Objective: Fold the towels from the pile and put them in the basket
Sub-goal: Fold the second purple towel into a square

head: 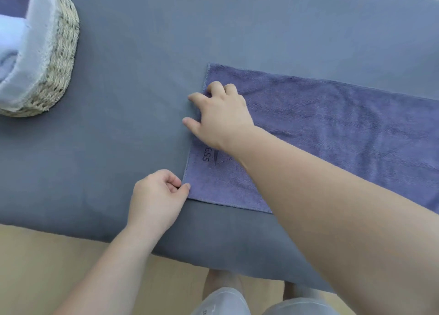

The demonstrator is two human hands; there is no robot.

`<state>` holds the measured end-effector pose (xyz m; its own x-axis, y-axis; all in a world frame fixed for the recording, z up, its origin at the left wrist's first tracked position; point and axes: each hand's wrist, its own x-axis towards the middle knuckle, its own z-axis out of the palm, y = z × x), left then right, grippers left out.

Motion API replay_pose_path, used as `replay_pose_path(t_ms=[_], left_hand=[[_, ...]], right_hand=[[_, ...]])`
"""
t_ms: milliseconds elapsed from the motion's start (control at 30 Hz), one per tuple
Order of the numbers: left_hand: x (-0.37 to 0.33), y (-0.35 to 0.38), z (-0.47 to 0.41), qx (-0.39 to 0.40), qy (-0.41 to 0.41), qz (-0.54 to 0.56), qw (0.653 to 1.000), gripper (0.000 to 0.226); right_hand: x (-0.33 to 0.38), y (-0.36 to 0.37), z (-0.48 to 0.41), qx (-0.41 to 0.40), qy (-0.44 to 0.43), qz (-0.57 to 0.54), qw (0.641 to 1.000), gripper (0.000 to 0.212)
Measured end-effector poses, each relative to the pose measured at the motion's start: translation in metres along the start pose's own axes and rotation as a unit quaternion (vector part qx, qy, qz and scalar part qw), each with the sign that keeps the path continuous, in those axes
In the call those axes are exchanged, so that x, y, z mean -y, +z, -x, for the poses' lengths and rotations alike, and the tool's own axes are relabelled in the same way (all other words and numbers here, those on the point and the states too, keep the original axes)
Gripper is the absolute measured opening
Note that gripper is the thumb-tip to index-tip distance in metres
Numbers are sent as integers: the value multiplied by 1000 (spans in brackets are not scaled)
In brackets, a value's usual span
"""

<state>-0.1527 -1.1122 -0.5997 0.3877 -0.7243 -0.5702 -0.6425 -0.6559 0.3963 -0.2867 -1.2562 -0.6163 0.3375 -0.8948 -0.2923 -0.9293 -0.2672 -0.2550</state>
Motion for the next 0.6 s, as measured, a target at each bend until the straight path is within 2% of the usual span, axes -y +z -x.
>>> replay_pose_path(t_ms=[100,200,267,400,500,600], left_hand=[[3,2,0,5,6,4,1000,20],[6,4,2,17,12,16,1000,19],[7,2,3,18,16,23,999,18],[7,-3,5,5,29,45,999,17],[0,-6,10,3,38,59,998,16],[-11,-6,18,8,52,84,995,15]], right_hand=[[13,5,-11,5,31,48,998,50],[17,10,-12,-27,53,52,997,52],[14,13,-10,-49,54,60,996,55],[10,11,-11,-35,39,54,997,53],[6,0,-13,-34,56,-89,994,47],[-2,-13,-7,-62,58,-277,957,52]])
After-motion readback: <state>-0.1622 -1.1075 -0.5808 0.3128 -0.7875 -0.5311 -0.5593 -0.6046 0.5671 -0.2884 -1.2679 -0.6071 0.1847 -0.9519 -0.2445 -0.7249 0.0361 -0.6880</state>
